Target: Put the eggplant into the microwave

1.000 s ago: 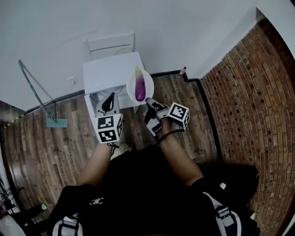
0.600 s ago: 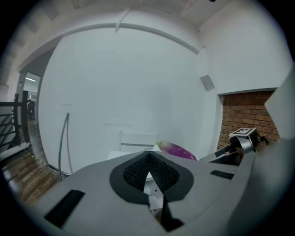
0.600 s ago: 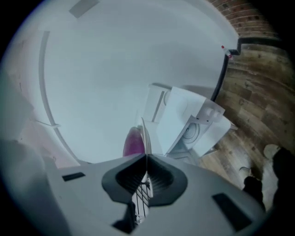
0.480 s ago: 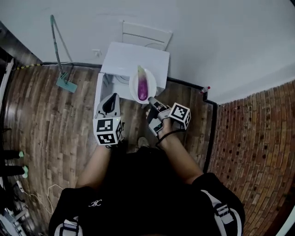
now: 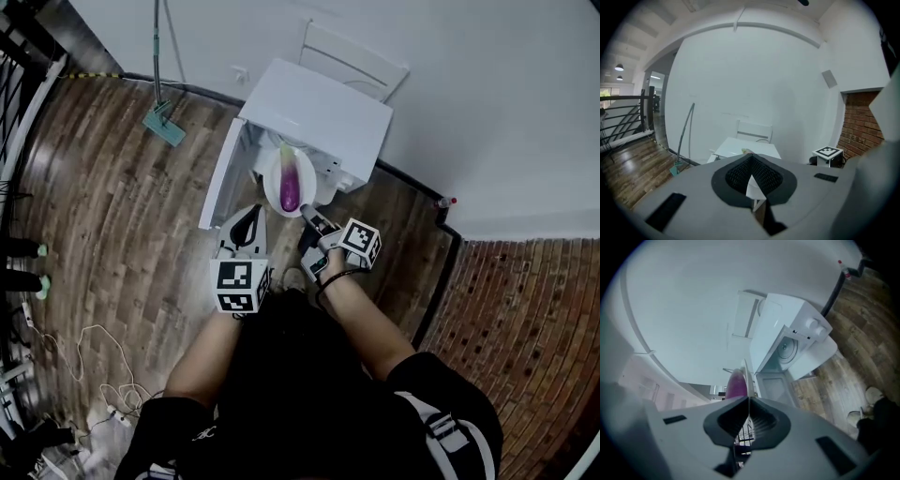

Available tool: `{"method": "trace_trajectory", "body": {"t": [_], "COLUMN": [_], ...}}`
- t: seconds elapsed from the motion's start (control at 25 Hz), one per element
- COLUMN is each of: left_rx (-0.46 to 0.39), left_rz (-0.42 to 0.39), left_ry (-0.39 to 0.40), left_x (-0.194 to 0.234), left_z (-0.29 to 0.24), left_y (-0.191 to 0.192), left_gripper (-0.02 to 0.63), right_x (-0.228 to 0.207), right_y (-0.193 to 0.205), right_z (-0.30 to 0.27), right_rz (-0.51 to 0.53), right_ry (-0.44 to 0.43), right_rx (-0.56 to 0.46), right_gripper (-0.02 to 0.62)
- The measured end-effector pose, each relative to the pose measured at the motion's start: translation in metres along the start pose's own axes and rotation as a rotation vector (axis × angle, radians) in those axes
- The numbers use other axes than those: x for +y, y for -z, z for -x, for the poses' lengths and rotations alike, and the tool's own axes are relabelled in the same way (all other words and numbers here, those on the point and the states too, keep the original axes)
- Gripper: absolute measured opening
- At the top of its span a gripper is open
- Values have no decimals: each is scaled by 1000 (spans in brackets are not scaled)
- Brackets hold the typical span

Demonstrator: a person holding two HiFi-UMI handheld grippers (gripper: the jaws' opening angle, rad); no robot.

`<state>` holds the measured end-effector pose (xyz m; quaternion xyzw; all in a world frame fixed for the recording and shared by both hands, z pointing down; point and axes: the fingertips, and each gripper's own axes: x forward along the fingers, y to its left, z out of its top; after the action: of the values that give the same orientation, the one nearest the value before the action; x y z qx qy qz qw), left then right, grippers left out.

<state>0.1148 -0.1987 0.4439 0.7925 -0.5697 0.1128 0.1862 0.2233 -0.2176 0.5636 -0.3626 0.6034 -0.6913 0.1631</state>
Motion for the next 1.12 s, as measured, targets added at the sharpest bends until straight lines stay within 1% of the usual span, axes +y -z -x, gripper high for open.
{"method": "trace_trajectory", "body": {"t": [0.12, 0.2, 0.32, 0.4, 0.56, 0.64, 0.76, 0.92, 1.12], "left_rx": [-35, -56, -83, -84, -74, -65, -53, -63, -95], "left_rz": [-34, -40, -46, -45, -29, -26, -11, -22, -22], "left_ry": [0, 1, -11, -15, -14, -11, -4, 7, -7], "left_x": [15, 28, 49, 59, 74, 80, 85, 93, 117], "left_z": [-7, -14, -31, -43, -67, -76, -87, -105, -134], "left_y": [5, 16, 29, 41, 61, 70, 86, 109, 135], "left_gripper": [-8, -8, -9, -9, -9, -8, -8, -8, -8], "right_x": [-27, -49, -79, -100, -137, -150, -166, -182, -197], "right_y": [8, 12, 5, -2, -15, -25, -50, -86, -123], "right_z": [-26, -42, -66, -80, -109, -121, -137, -166, -211], "right_rz": [-8, -18, -54, -75, -63, -80, -98, -84, -53], "right_ry": [-2, 10, 15, 31, 93, 99, 85, 62, 25], "right_rx": [0, -9, -59, -88, -100, -129, -190, -260, -332], "right_gripper": [23, 23, 23, 23, 23, 23, 23, 23, 23]}}
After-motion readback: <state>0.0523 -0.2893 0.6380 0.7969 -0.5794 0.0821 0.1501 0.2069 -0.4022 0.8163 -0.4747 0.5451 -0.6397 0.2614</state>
